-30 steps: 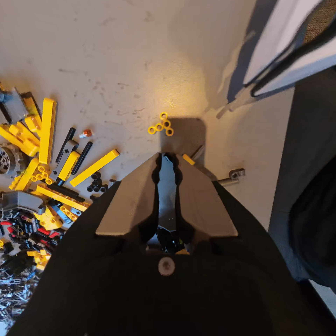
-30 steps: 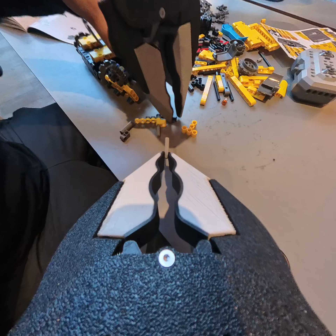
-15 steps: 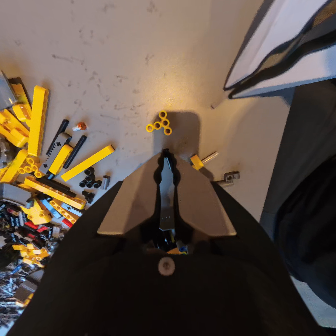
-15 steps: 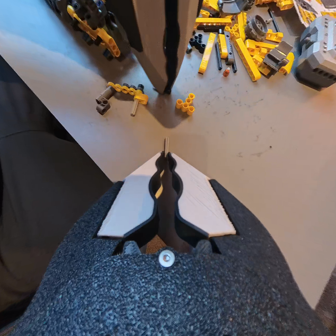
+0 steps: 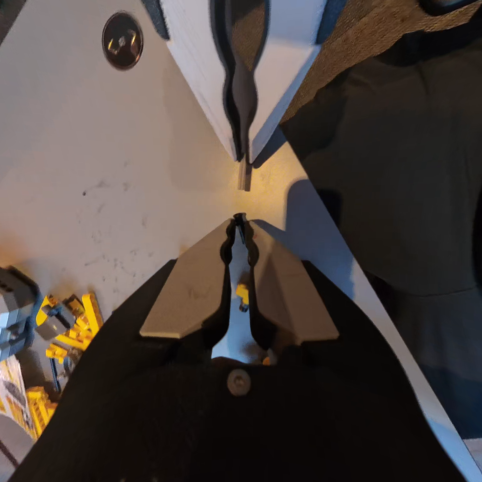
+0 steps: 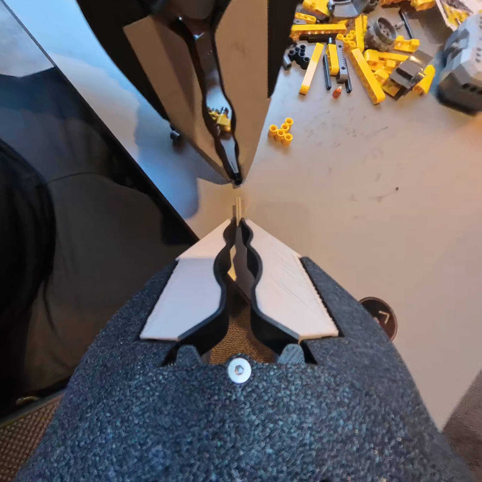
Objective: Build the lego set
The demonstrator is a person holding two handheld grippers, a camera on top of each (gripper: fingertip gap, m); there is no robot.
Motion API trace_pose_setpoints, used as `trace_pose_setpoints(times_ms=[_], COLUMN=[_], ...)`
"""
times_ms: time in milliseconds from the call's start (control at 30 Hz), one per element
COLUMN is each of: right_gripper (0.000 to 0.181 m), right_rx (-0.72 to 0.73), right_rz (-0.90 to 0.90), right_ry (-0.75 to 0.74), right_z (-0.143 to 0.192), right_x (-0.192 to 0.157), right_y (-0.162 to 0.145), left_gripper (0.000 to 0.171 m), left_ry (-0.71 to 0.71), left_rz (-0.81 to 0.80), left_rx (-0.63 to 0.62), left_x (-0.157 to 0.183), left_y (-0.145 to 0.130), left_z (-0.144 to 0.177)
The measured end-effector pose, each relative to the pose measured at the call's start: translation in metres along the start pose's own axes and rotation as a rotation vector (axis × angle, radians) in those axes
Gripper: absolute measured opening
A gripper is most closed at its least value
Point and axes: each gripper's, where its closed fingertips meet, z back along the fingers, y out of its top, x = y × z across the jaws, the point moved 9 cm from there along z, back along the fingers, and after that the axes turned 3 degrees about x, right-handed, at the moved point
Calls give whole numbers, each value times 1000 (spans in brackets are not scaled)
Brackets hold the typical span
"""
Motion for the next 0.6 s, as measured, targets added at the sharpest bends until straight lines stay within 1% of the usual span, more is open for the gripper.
trace_pose_setpoints(times_ms=[67, 167, 300, 400, 467, 600], right_gripper=[3, 3, 3, 3, 3, 3], right_rx=[6, 13, 58, 60, 50, 30], right_rz=[-49, -93, -154, -160, -155, -156], right_ry=[13, 46, 108, 118, 114, 109], right_z=[0, 1, 3, 3, 4, 3], right_x=[1, 1, -1, -2, -3, -5], right_y=[-2, -3, -1, 0, -1, -2], left_gripper=[5, 5, 5, 5, 5, 5], left_ry=[-3, 38, 79, 105, 109, 106], left_rz=[-34, -97, -147, -164, -177, -202], left_rx=[31, 77, 156, 190, 193, 156], left_x=[4, 9, 16, 17, 20, 25], left_y=[2, 2, 2, 3, 4, 3], left_z=[-3, -4, 3, 8, 9, 3])
